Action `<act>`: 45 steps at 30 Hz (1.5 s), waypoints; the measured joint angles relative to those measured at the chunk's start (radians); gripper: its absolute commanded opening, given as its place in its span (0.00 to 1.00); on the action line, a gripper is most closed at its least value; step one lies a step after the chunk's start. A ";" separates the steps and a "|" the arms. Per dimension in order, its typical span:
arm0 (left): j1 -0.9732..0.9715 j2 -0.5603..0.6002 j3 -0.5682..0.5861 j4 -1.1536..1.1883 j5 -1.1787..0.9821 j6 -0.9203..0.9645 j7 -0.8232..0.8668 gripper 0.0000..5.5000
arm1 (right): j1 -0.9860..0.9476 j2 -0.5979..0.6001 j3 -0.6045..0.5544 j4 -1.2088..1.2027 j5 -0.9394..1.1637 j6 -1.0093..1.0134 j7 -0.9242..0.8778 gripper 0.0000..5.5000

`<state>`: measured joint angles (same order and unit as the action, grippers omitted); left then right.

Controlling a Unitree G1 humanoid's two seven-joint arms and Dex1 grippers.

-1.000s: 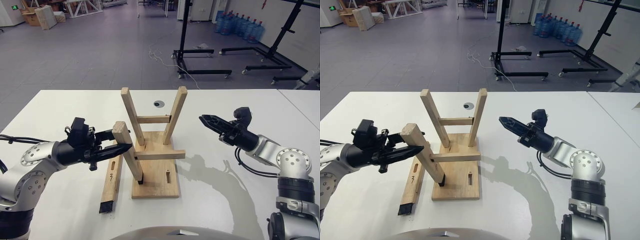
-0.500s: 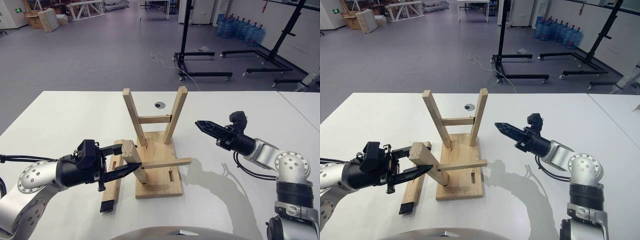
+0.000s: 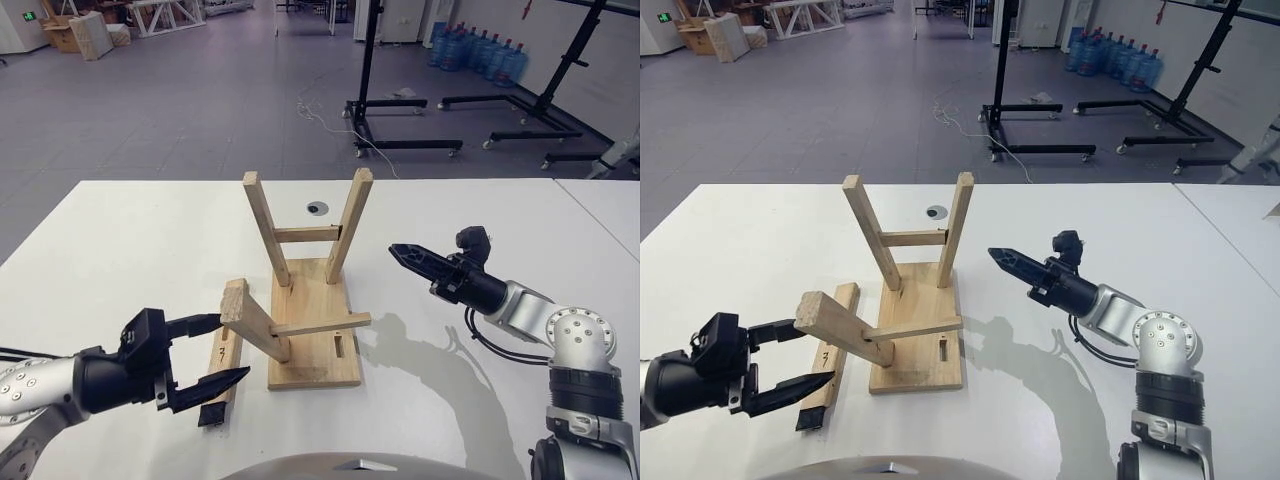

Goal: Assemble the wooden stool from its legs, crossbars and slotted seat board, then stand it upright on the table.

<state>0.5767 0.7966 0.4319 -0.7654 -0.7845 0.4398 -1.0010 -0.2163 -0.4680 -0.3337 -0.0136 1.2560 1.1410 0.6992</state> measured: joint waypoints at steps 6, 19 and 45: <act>0.010 -0.073 -0.089 0.097 0.237 0.019 0.228 0.71 | 0.040 0.021 0.011 -0.017 -0.042 -0.047 -0.021 0.45; -0.102 -0.334 -0.408 0.108 0.521 0.272 0.681 0.71 | 0.147 0.076 0.045 -0.115 -0.075 -0.078 -0.074 0.45; -0.237 -0.430 -0.043 0.134 0.034 -0.062 0.534 0.37 | 0.093 0.097 0.031 -0.168 0.062 -0.095 -0.051 0.45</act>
<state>0.3394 0.3670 0.3886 -0.6314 -0.7501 0.3776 -0.4670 -0.1237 -0.3713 -0.3022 -0.1816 1.3176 1.0456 0.6480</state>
